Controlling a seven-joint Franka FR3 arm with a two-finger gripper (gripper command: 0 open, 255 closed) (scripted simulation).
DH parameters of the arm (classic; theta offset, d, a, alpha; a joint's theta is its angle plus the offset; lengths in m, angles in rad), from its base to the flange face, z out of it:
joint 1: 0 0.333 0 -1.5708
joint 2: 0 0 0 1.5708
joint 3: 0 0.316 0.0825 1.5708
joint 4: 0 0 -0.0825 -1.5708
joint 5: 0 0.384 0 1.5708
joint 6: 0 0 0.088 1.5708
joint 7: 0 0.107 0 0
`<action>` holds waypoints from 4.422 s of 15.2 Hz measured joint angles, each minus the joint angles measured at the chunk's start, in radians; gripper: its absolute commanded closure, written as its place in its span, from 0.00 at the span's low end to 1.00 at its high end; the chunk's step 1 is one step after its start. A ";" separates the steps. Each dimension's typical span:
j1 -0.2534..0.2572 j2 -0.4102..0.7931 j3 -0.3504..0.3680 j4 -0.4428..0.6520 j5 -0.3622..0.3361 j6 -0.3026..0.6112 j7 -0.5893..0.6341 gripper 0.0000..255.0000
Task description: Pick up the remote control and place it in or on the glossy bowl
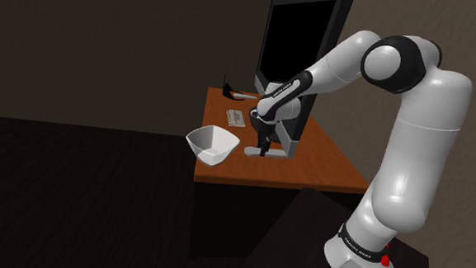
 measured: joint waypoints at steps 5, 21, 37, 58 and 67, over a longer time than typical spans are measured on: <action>-0.018 -0.066 0.026 -0.008 -0.055 -0.064 0.031 1.00; -0.078 -0.120 0.073 0.086 -0.110 -0.261 0.089 1.00; 0.046 0.055 0.179 0.461 -0.071 -0.362 0.359 1.00; 0.087 0.267 0.216 0.585 -0.052 -0.270 0.428 1.00; 0.087 0.269 0.215 0.584 -0.052 -0.269 0.428 0.00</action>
